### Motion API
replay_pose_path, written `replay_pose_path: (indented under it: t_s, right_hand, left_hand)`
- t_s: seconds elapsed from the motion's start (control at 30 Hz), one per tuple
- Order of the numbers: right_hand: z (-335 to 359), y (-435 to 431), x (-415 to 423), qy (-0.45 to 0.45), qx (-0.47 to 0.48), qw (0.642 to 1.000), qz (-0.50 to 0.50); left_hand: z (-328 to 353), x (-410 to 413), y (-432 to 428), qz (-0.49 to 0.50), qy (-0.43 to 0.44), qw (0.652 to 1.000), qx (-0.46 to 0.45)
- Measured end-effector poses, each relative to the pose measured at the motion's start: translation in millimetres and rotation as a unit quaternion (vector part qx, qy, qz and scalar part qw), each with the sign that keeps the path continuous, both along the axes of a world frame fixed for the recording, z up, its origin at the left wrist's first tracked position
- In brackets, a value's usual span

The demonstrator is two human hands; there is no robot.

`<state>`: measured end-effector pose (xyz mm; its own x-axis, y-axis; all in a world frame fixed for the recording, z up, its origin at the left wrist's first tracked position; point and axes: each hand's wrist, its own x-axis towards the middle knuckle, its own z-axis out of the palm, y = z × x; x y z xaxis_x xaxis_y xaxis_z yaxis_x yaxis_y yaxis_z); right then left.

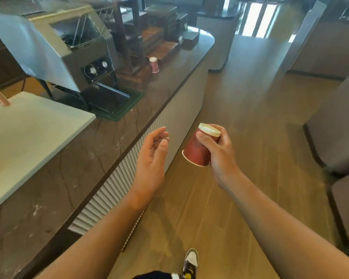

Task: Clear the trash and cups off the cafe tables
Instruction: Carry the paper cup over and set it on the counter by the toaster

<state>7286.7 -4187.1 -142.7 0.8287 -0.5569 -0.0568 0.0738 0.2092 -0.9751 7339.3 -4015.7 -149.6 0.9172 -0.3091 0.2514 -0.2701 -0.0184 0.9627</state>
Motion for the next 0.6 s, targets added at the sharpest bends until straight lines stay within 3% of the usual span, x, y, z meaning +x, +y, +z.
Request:
replay_pose_path:
  t_s: [0.6]
  right_hand:
    - [3, -157, 292, -0.014, -0.054, 0.996, 0.064]
  left_hand:
    - [-3, 268, -162, 0.078, 0.024, 0.997, 0.002]
